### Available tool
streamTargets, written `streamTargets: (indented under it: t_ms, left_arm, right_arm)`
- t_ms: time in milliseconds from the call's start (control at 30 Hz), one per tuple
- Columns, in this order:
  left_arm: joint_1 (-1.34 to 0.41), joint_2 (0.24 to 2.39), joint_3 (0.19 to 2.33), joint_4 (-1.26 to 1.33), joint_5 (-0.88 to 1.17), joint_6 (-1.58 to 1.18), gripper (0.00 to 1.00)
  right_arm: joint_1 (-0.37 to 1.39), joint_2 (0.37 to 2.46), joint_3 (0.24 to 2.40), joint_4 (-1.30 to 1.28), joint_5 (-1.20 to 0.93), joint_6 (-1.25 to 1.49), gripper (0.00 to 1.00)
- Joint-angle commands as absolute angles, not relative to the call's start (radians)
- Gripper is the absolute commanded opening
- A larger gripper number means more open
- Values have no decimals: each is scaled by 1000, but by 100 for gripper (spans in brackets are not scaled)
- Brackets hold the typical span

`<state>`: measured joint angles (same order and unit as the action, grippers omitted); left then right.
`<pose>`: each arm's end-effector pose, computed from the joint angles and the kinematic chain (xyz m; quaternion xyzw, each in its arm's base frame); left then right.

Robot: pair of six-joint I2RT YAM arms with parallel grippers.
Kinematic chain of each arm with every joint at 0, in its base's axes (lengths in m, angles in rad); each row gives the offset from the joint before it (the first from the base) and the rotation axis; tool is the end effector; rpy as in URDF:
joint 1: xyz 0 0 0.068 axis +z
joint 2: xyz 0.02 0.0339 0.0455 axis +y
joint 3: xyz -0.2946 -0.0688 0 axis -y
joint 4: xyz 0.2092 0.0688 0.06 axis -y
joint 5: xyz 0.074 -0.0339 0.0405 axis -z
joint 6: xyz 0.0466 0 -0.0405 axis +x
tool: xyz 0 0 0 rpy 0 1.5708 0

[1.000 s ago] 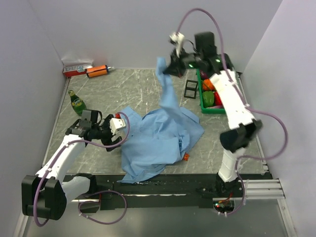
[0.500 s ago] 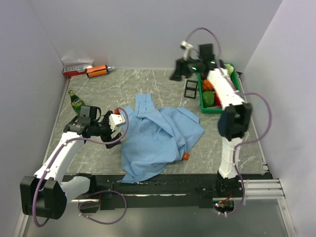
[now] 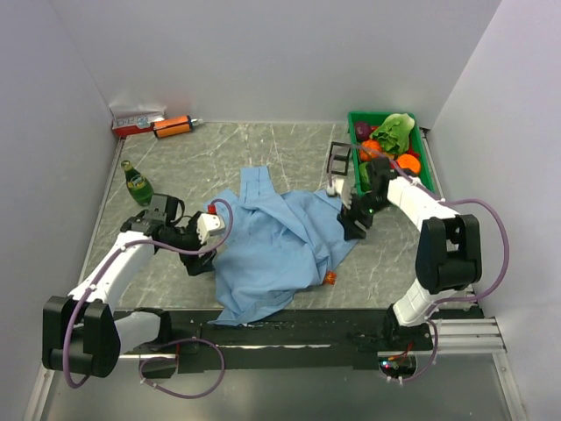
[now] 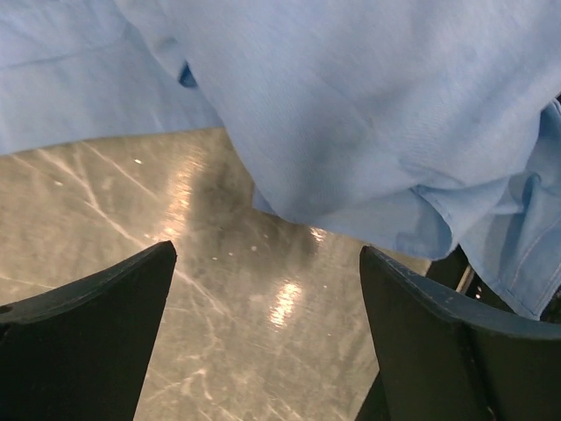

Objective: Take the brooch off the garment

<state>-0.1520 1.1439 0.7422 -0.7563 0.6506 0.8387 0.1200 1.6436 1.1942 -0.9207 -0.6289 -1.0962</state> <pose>0.1525 -0.0519 0.2533 0.4985 0.7848 -0.2292 0.2882 0.2729 0.0605 0.2610 -0.5660 0.7589 0.2271 0.2285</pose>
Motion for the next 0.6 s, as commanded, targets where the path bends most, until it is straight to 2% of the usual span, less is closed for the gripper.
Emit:
streamTargets:
  t_ms: [0, 233, 400, 467, 500, 533, 567]
  left_arm:
    - [-150, 1143, 726, -782, 666, 900, 91]
    - [-173, 1131, 729, -844, 670, 968, 85]
    - [-222, 1130, 716, -893, 673, 1038, 86]
    - [-235, 1135, 724, -928, 686, 1061, 87]
    - [-247, 1137, 723, -936, 696, 1066, 87]
    - [-253, 1137, 716, -939, 698, 1075, 88]
    - [-262, 1134, 710, -933, 701, 1075, 88]
  right_arm:
    - [84, 1598, 1117, -841, -486, -1235, 71]
    - [63, 1643, 1055, -749, -419, -1247, 70]
    - [64, 1732, 1097, -712, -407, -1227, 68]
    - [63, 1764, 1112, -721, -405, -1226, 59]
    - [63, 1775, 1120, -724, -405, -1230, 50]
    - [66, 1781, 1124, -730, -402, -1232, 30]
    - [66, 1795, 1130, -745, -402, -1229, 22]
